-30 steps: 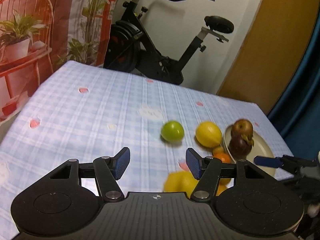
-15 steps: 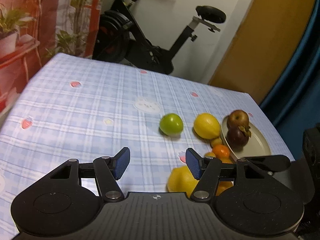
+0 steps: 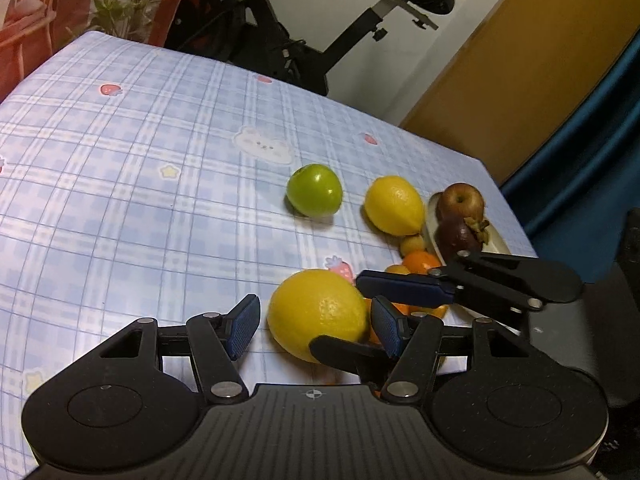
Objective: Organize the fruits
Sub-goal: 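Move the right tool to the large yellow lemon and close on it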
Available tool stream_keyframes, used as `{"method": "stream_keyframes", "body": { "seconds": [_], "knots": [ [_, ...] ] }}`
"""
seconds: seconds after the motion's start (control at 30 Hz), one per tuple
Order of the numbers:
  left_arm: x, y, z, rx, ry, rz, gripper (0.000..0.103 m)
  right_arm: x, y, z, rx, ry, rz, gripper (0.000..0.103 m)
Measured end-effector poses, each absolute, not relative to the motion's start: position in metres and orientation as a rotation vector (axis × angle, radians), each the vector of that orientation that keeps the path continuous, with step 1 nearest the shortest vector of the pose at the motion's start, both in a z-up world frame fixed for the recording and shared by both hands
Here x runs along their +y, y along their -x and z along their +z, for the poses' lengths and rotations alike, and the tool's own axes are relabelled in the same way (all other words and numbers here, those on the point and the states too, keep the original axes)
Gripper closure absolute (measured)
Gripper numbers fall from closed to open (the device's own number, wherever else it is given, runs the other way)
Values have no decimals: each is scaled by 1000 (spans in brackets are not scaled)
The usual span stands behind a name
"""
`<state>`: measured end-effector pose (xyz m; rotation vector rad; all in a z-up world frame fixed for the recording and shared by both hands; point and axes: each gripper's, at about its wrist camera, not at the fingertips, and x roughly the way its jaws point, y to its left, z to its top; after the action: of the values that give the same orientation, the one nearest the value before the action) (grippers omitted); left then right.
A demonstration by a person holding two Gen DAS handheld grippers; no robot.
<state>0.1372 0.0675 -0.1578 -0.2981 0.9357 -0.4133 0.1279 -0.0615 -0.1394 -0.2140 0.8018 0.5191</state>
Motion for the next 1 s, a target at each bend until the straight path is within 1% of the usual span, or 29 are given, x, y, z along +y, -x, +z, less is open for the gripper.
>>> {"method": "stream_keyframes", "body": {
  "seconds": [0.13,0.27,0.6,0.67,1.0],
  "knots": [
    [69,-140,-160,931,318,-422,37,-58,-128,-140,798,244,509,50],
    [72,-141,-160,914,336,-413,37,-61,-129,-144,813,228,491,42],
    [87,-148,-158,872,437,-354,37,-68,-142,-157,843,77,453,42],
    [90,-148,-157,865,448,-349,38,-65,-144,-160,849,67,452,45],
    [77,-144,-158,871,385,-405,37,-69,-147,-162,834,14,445,45]
  ]
}}
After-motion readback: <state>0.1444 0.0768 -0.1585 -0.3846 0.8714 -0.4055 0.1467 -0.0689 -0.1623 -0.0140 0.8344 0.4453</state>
